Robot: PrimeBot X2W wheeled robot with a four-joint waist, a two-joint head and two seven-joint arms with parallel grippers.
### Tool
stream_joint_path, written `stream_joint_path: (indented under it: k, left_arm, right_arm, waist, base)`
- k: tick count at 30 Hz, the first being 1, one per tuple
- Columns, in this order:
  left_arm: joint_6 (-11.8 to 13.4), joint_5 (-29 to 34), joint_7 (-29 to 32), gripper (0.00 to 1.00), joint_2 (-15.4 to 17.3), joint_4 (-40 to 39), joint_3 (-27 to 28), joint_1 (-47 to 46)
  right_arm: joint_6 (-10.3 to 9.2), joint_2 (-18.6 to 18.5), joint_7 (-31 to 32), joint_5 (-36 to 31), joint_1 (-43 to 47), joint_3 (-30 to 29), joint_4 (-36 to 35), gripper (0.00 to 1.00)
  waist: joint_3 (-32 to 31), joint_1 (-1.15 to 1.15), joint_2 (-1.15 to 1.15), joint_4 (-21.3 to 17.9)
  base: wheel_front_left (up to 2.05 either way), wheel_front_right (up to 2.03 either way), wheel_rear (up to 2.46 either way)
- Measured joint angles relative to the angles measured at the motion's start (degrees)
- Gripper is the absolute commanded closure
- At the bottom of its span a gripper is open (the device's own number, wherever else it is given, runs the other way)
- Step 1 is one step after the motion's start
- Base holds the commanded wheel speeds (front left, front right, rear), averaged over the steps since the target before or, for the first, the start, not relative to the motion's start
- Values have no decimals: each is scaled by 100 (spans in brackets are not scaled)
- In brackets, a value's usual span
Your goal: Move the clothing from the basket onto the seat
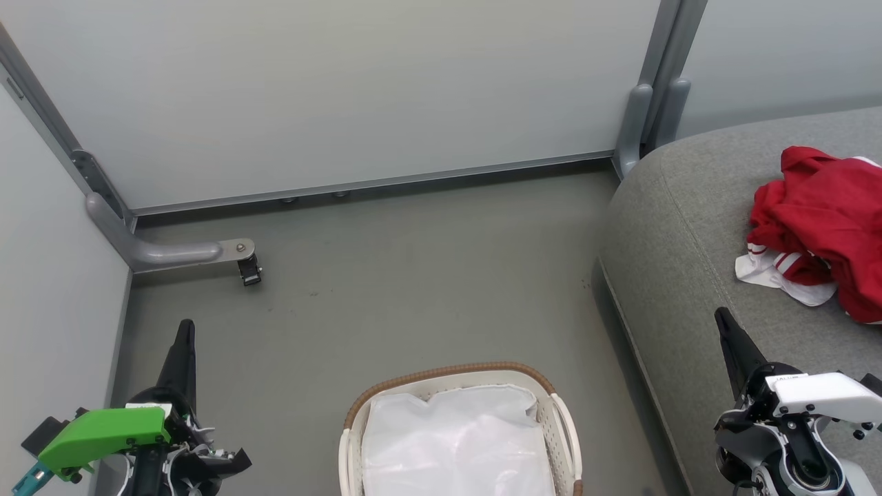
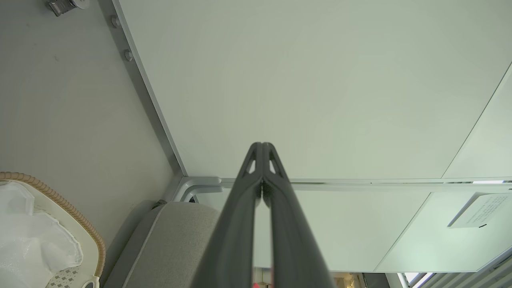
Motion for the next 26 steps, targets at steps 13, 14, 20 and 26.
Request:
stream_joint_path:
  k: [13, 14, 20, 26]
  left_arm:
    - [1, 0, 0, 100, 0, -1, 0, 0]
    - [0, 0, 0, 100, 0, -1, 0, 0]
    - [0, 0, 0, 100, 0, -1, 0, 0]
    - [0, 0, 0, 100, 0, -1, 0, 0]
  right_arm:
    - [0, 0, 0, 0, 0, 0, 0, 100]
    - [0, 0, 0, 0, 0, 0, 0, 100]
    - [0, 0, 0, 0, 0, 0, 0, 100]
    - [0, 0, 0, 0, 0, 0, 0, 100]
  waist:
    - [0, 0, 0, 0]
    - [0, 0, 0, 0]
    - [0, 0, 0, 0]
    - [0, 0, 0, 0]
  base:
    - [0, 0, 0]
    - [0, 0, 0]
    - [0, 0, 0]
    - [0, 0, 0]
